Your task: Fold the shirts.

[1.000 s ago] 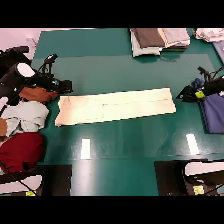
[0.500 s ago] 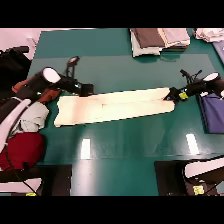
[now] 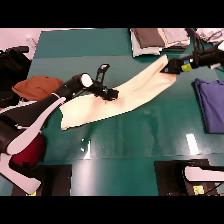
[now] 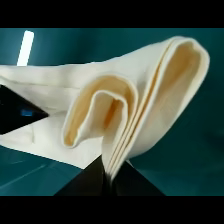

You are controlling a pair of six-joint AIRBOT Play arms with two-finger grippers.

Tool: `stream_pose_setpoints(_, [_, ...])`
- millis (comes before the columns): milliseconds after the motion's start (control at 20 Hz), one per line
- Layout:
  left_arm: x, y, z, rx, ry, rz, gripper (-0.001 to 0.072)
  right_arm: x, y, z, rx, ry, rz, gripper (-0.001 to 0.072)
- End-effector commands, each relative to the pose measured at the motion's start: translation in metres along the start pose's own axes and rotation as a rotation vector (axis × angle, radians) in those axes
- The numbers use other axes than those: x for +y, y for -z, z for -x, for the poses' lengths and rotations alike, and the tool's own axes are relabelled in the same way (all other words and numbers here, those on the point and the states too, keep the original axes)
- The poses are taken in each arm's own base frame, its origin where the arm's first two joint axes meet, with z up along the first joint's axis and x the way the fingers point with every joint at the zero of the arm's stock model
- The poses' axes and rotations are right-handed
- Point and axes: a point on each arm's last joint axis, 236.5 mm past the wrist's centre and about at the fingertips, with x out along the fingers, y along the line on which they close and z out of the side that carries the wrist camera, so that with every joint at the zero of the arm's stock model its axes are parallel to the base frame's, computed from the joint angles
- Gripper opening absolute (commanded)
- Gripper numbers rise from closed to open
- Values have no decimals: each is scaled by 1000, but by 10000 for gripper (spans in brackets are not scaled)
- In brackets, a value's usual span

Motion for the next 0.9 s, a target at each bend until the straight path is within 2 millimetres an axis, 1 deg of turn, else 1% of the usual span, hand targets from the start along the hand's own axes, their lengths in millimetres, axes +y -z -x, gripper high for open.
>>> stream_pose_setpoints(0, [-3,9,-21,51,11,4,22,66,-17,13,-27,-49,89,18])
stream_pose_setpoints(50, [-2,8,-21,49,9,3,22,80,-19,12,-28,-63,110,19])
stream_pose_setpoints(200, [2,8,-21,46,-7,-12,22,114,-17,7,-21,-100,152,18])
stream_pose_setpoints(350, [2,8,-20,51,-9,-17,22,140,-17,1,-24,-130,173,18])
stream_pose_setpoints(400, [3,7,-16,60,-8,-17,22,148,-13,-3,-15,-141,180,18])
stream_pose_setpoints(450, [5,1,-8,56,-6,-13,22,156,-10,-6,-5,-152,192,18])
stream_pose_setpoints(500, [8,-9,4,38,-9,-13,22,165,-8,-9,-4,-168,204,19])
stream_pose_setpoints(600, [23,-37,45,-38,-42,-20,22,196,-7,-13,-23,-240,219,18])
stream_pose_setpoints(700, [45,-62,103,-120,-108,-41,22,231,-9,-20,-55,-316,230,18])
stream_pose_setpoints(750, [58,-74,140,-171,-154,-49,22,250,-9,-28,-67,-362,228,18])
stream_pose_setpoints(800, [70,-84,176,-224,-201,-56,23,274,-4,-41,-66,-409,232,19])
stream_pose_setpoints(850, [82,-91,218,-283,-255,-61,23,293,0,-56,-66,-446,234,19])
